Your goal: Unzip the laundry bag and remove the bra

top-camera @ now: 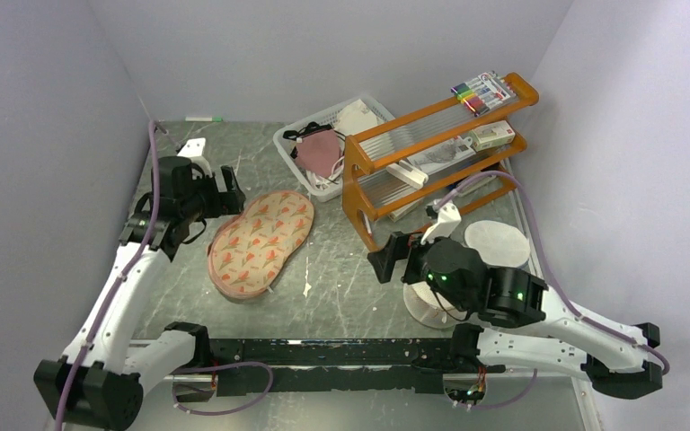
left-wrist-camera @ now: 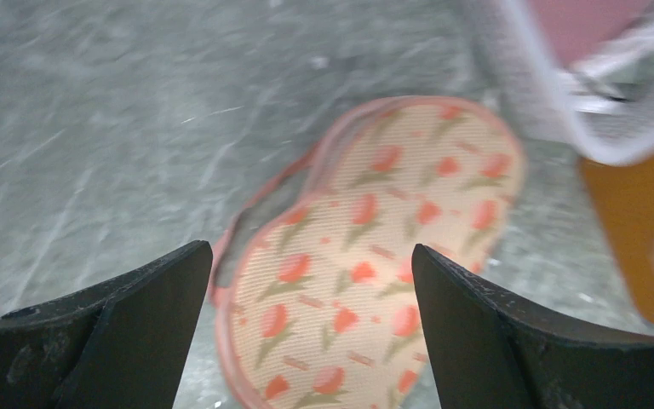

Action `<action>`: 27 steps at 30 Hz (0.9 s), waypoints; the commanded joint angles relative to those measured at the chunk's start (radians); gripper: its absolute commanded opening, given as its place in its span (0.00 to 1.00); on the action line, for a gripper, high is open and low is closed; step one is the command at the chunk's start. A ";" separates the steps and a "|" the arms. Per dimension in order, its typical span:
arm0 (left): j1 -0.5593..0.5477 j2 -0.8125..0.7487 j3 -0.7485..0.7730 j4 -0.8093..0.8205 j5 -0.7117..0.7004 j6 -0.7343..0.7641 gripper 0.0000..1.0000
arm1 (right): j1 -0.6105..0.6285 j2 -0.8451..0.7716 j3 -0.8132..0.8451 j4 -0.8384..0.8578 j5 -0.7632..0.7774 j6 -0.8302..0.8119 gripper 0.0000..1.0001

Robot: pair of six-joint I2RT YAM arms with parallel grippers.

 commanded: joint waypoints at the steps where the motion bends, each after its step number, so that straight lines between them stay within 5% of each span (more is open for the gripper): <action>1: -0.018 -0.057 0.046 0.015 0.198 -0.001 1.00 | -0.001 0.089 0.100 -0.088 0.122 0.002 1.00; 10: -0.018 -0.012 0.524 -0.138 0.211 0.066 1.00 | -0.041 0.299 0.324 -0.181 0.416 -0.124 1.00; 15: -0.018 0.034 0.740 -0.178 0.187 0.128 0.99 | -0.322 0.316 0.374 0.009 0.235 -0.379 1.00; 19: -0.046 0.047 0.852 -0.213 0.104 0.159 0.99 | -0.535 0.381 0.485 0.004 0.139 -0.478 1.00; 27: -0.080 -0.003 0.890 -0.202 -0.040 0.180 0.99 | -0.614 0.310 0.587 0.012 0.067 -0.538 1.00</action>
